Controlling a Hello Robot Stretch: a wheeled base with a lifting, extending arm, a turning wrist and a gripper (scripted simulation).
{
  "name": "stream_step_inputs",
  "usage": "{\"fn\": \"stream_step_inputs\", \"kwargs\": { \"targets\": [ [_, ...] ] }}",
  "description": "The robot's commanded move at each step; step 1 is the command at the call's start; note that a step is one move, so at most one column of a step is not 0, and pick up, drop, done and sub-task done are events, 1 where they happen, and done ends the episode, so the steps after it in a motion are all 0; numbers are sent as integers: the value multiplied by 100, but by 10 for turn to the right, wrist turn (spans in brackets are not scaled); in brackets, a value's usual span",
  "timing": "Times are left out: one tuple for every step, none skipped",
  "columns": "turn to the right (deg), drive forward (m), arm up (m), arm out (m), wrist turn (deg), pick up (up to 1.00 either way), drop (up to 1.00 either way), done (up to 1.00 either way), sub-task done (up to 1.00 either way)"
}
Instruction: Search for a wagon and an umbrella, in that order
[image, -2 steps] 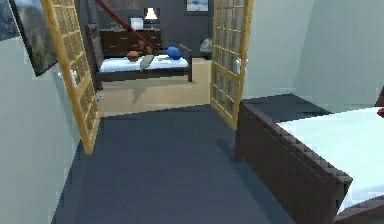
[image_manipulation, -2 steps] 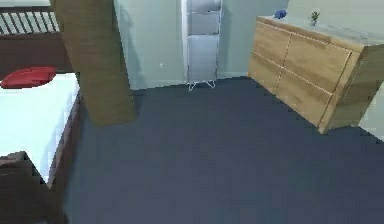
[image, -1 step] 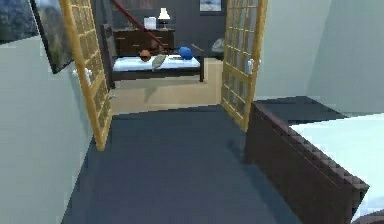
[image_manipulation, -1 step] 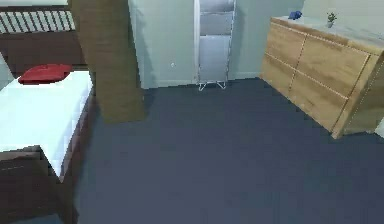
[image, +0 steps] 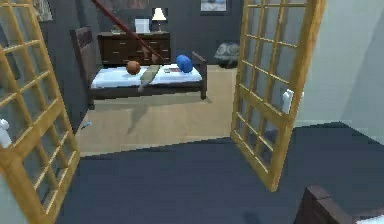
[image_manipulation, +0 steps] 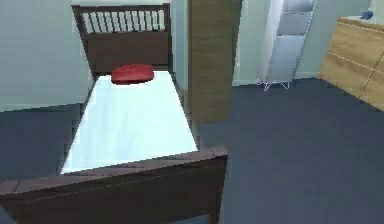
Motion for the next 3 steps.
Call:
{"fn": "stream_step_inputs", "kwargs": {
  "targets": [
    [0, 100, 0, 0, 0, 0, 0, 0, 0],
    [0, 100, 0, 0, 0, 0, 0, 0, 0],
    [0, 55, 0, 0, 0, 0, 0, 0, 0]
  ]
}}
